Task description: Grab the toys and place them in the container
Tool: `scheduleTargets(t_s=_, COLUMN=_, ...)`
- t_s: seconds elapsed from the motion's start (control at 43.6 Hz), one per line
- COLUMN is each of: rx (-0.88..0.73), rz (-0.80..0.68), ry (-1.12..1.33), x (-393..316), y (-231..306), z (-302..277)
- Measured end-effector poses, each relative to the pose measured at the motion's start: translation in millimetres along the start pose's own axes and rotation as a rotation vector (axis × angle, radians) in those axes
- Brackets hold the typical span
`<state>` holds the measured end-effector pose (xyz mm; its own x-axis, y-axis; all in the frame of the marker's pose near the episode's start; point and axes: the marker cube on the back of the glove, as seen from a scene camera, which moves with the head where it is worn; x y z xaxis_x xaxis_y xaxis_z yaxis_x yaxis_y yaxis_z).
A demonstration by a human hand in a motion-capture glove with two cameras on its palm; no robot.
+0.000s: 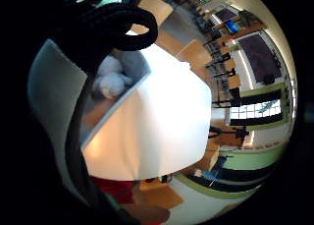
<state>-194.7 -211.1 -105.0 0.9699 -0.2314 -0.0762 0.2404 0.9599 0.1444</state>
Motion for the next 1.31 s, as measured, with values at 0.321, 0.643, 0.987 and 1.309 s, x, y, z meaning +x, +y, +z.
scheduleTargets(t_s=0.321, rx=0.062, rz=0.103, ry=0.046, x=80.5, y=80.1, z=24.6)
scheduleTargets(t_s=0.643, rx=-0.008, rz=0.217, ry=0.034, x=167.6, y=175.0, z=85.2)
scheduleTargets(t_s=0.987, rx=-0.051, rz=0.299, ry=-0.039, x=221.7, y=249.3, z=139.5)
scheduleTargets(t_s=1.309, rx=-0.064, rz=0.397, ry=-0.077, x=248.7, y=288.9, z=162.5)
